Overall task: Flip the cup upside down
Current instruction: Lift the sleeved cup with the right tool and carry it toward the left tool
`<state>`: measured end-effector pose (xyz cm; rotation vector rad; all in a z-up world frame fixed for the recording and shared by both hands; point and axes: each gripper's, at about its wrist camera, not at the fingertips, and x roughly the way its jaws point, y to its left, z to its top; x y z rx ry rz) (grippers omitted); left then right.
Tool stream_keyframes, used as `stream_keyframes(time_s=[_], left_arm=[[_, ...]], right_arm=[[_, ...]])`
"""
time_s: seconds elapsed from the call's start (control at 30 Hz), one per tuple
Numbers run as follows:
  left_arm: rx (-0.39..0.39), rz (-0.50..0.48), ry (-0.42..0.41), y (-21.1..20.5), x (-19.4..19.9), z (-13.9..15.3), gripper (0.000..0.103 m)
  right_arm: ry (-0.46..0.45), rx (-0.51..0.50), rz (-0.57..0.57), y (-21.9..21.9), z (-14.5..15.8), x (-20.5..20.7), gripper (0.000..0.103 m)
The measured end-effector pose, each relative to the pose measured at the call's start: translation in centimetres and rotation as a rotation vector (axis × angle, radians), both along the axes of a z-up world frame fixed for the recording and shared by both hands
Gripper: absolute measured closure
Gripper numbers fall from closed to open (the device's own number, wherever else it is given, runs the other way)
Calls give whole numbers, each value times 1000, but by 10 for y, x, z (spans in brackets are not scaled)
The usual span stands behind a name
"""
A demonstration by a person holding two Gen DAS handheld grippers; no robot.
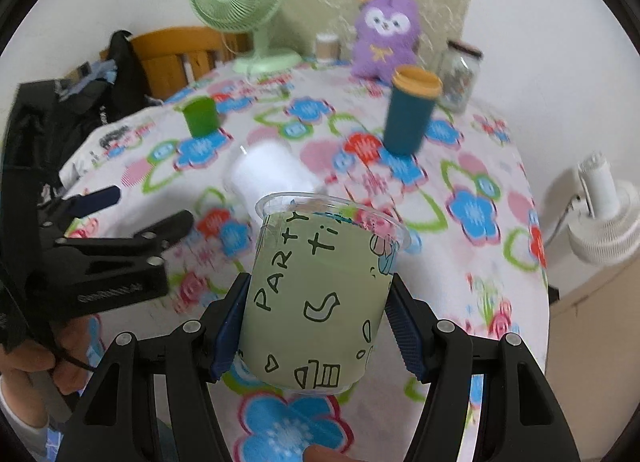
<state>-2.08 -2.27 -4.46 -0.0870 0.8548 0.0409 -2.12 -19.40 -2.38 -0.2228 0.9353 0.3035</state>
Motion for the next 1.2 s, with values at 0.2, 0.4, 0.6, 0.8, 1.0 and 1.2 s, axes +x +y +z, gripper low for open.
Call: stream_keyframes(time_s=[0.2,0.4,0.6,0.8,1.0,1.2], left_arm=[[-2,-45,21,-20,-13,-10,0],[-7,-70,39,-33,-19,-18,0],[-11,-80,46,-38,-22,-20,0],[-15,-87,41,-40,-24,-17,0],[-16,-84,36,-39,-26,-14,0],[-17,-92,41,-41,-27,-10,0]], right_arm=[[61,-19,-42,-17,-18,-14,35],[85,-34,-69,-26,-25,-23,35],[115,-51,-79,-29,-32,-23,34],[113,-29,-81,-30,-31,-23,21],[108,-7,-68,-30,-27,-25,20],[106,13,-78,-35,-24,-26,20]])
